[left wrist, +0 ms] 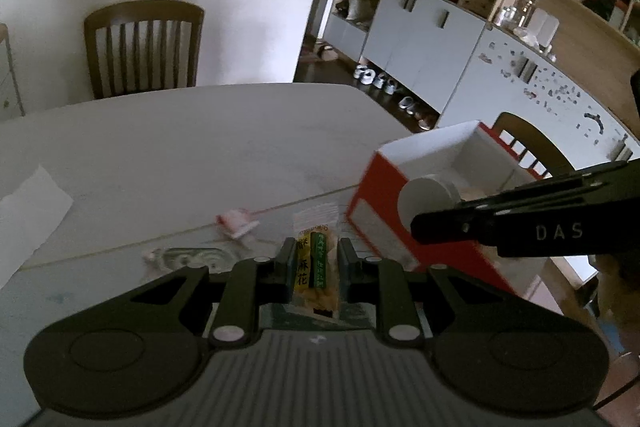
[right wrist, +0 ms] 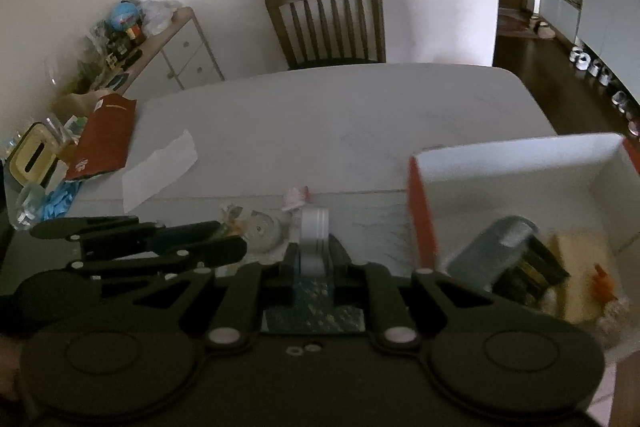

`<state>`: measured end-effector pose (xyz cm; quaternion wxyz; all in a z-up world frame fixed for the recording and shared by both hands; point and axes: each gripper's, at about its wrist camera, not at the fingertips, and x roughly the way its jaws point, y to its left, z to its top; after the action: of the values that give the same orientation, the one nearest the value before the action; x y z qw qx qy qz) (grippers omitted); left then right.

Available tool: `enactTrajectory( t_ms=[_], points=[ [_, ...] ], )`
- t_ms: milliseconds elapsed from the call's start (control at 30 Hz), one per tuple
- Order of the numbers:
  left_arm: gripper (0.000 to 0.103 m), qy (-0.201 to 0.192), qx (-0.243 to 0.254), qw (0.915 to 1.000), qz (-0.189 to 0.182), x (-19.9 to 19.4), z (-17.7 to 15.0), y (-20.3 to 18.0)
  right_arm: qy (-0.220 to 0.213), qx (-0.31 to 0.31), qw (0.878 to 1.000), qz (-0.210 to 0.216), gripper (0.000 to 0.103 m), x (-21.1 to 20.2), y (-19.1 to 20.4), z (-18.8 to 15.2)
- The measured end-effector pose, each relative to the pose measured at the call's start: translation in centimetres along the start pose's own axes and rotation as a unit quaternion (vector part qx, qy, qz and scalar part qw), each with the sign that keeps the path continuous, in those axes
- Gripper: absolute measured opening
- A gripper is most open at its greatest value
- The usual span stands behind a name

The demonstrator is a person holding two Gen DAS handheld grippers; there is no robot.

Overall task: Organize objects
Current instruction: 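Carry the snack bar and silver cylinder over the shoebox with both grippers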

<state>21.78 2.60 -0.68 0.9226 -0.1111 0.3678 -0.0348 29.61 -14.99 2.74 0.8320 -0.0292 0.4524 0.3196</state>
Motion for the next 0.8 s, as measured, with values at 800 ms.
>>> enactTrajectory(
  t_ms=[800],
  points=[
    [0.020, 0.037, 0.067, 0.9961, -0.045, 6.0, 0.7, -15.7, -0.038, 0.071, 0.995, -0.062, 0.012, -6.6, -15.7, -4.7]
  ],
)
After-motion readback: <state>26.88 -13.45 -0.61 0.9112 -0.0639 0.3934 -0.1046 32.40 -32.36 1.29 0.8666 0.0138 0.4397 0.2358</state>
